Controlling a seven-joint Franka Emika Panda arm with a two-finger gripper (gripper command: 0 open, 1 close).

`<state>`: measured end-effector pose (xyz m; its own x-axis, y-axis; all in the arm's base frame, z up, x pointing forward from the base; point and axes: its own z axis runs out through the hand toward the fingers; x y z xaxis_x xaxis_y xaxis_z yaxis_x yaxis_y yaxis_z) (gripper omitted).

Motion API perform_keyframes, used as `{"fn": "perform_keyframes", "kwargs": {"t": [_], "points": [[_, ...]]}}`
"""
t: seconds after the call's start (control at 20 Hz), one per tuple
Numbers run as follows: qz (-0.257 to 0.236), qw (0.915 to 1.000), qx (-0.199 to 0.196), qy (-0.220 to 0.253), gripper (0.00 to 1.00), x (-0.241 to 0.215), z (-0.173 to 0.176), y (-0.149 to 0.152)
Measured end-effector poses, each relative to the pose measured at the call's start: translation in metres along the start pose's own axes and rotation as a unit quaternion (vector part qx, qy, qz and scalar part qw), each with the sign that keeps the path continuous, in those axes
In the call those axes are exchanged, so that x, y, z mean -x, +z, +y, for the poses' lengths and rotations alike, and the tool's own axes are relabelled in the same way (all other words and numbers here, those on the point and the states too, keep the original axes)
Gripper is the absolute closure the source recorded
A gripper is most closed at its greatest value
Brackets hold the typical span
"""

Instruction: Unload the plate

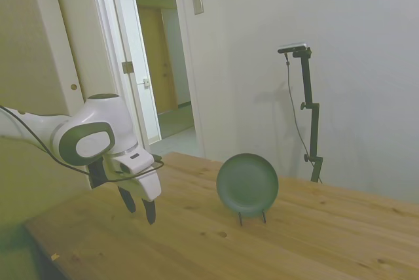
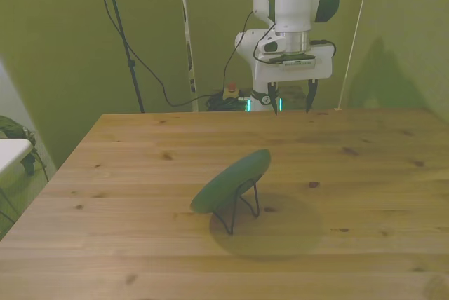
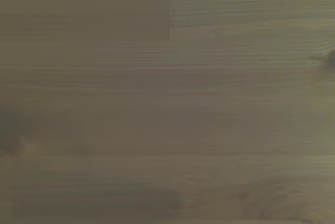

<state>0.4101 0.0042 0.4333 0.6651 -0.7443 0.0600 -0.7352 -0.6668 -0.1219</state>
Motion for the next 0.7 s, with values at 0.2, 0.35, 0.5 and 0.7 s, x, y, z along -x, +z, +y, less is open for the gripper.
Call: {"fn": "perform_keyframes", "kwargs": {"t": [0.2,0.35,0.5,0.7], "points": [[0.012,0.9999,-0.004,0.008,0.00,-0.013,0.005,-0.004],[0.051,0.9971,-0.026,0.051,0.00,-0.066,0.022,-0.030],[0.084,0.9907,-0.055,0.092,0.00,-0.122,0.032,-0.060],[0.113,0.9833,-0.079,0.119,0.00,-0.177,0.027,-0.081]]}}
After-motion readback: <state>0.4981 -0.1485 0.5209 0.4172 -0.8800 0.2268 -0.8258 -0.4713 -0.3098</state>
